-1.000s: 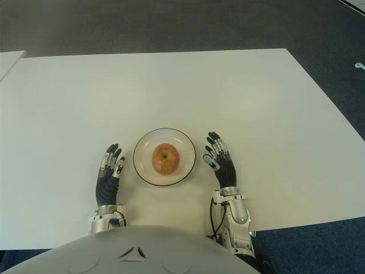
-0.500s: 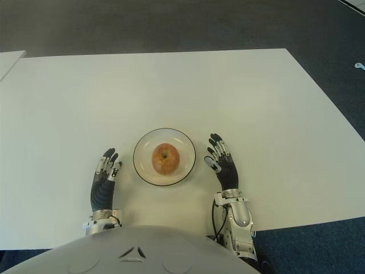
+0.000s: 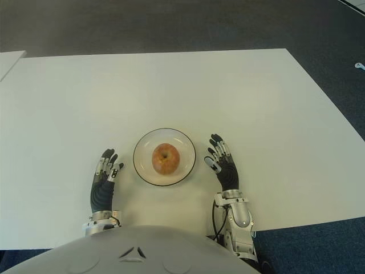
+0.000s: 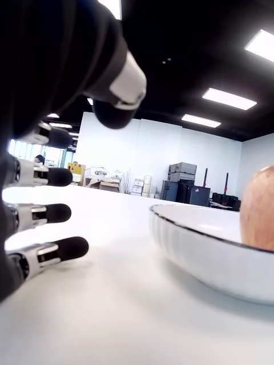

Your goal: Put the apples into the plate.

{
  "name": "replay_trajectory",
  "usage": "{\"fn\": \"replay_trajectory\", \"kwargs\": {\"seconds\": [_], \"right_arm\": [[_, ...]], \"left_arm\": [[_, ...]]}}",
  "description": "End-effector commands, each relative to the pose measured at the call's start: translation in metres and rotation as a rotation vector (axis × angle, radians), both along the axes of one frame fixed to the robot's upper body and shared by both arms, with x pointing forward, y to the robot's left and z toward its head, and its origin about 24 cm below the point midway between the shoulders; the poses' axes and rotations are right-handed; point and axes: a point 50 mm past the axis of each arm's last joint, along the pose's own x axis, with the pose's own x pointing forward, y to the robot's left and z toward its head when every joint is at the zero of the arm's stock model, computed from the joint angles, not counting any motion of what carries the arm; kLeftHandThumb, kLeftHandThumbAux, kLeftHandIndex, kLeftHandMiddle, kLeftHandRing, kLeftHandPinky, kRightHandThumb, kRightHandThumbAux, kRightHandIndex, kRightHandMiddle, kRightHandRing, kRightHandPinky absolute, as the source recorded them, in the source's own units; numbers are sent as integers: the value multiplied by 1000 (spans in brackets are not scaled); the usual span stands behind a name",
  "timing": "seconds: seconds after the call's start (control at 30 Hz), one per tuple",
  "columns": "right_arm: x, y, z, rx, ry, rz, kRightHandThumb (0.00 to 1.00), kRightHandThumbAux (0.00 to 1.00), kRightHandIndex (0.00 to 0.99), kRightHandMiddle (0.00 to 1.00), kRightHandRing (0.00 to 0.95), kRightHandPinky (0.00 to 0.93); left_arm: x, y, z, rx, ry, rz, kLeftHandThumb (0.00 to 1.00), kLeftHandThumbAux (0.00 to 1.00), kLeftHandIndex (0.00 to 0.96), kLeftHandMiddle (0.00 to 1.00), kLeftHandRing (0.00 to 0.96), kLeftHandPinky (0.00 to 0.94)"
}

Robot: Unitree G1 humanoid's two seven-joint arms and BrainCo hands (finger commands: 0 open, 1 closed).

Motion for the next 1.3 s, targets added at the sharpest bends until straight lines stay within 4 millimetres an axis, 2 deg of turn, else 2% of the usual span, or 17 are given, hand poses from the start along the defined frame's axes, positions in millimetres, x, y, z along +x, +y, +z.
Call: {"fn": "replay_trajectory", "kwargs": {"seconds": [0.03, 0.3, 0.67, 1.07, 1.3], "right_arm": [[-14, 0, -17, 24, 114, -19, 128, 545, 0, 0, 0, 0], [-15, 0, -16, 38, 111, -5, 135, 552, 0, 0, 0, 0], [-15, 0, -17, 57, 101, -8, 140, 549, 0, 0, 0, 0], [-15, 0, -17, 46, 102, -6, 145, 553, 0, 0, 0, 0], [-15, -1, -17, 44, 105, -8, 144, 556, 0, 0, 0, 0]], "left_arm": [[2, -16, 3, -82, -9, 3, 148, 556, 101, 49, 0, 0], [1, -16, 2, -47, 17, -6, 121, 545, 59, 35, 0, 0], [0, -15, 2, 2, 31, -16, 113, 541, 59, 36, 0, 0], [1, -16, 1, -34, 20, -10, 121, 533, 81, 35, 0, 0], [1, -14, -2, 0, 40, -21, 98, 535, 48, 20, 0, 0]]}}
